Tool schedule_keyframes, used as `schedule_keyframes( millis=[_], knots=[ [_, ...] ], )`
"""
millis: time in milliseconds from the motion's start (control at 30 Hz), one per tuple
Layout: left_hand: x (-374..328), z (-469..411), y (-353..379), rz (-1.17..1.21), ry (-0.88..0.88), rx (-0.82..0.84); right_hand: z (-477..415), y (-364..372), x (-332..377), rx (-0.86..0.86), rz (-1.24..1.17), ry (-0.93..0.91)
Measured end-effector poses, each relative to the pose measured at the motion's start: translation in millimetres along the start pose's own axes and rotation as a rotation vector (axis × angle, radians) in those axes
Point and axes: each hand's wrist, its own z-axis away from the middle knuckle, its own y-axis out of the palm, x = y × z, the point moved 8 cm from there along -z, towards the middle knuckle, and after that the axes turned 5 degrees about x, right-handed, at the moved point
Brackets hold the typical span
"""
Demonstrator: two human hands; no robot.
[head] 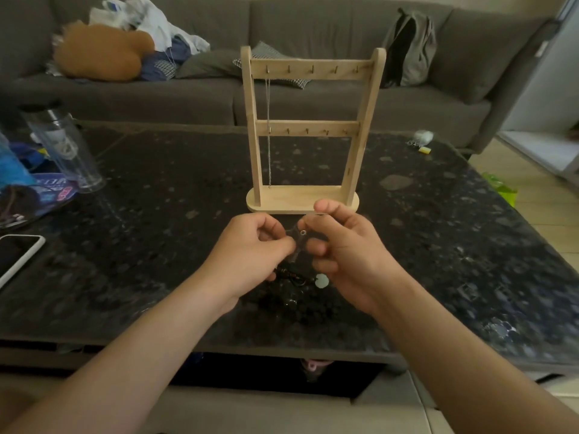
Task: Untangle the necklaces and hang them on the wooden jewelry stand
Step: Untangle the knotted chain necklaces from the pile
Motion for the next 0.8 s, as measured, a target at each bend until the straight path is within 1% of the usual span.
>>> schedule_keyframes(
  millis=[133,200,267,333,400,467,567,633,700,800],
  knots=[
    [2,-6,1,0.022,-0.034,-0.011,1,8,-2,0.084,-0.081,0.123],
    [1,-9,-4,0.070,-0.019,-0.066,1,10,2,0.101,-0.045,0.134],
    [-4,-11,-11,0.119,0.034,-0.138,-2,12,8,0.106,0.076,0.090],
    [-11,-13,-18,0.138,0.099,-0.212,-7,13,16,0.059,0.287,0.005],
    [-16,-14,-21,0.191,0.127,-0.223,-10,14,28,-0.027,0.441,-0.101],
    [-19,-15,-21,0.248,0.108,-0.200,-13,15,39,-0.111,0.527,-0.190],
    [-22,-18,-21,0.256,0.077,-0.207,-14,16,50,-0.235,0.712,-0.289],
    [-23,-20,-18,0.263,0.052,-0.207,-14,14,51,-0.313,0.733,-0.336],
    [-25,-23,-15,0.227,0.056,-0.207,-14,14,51,-0.348,0.687,-0.347],
    [-28,-26,-15,0.098,0.078,-0.224,-21,9,50,-0.338,0.577,-0.240]
  ],
)
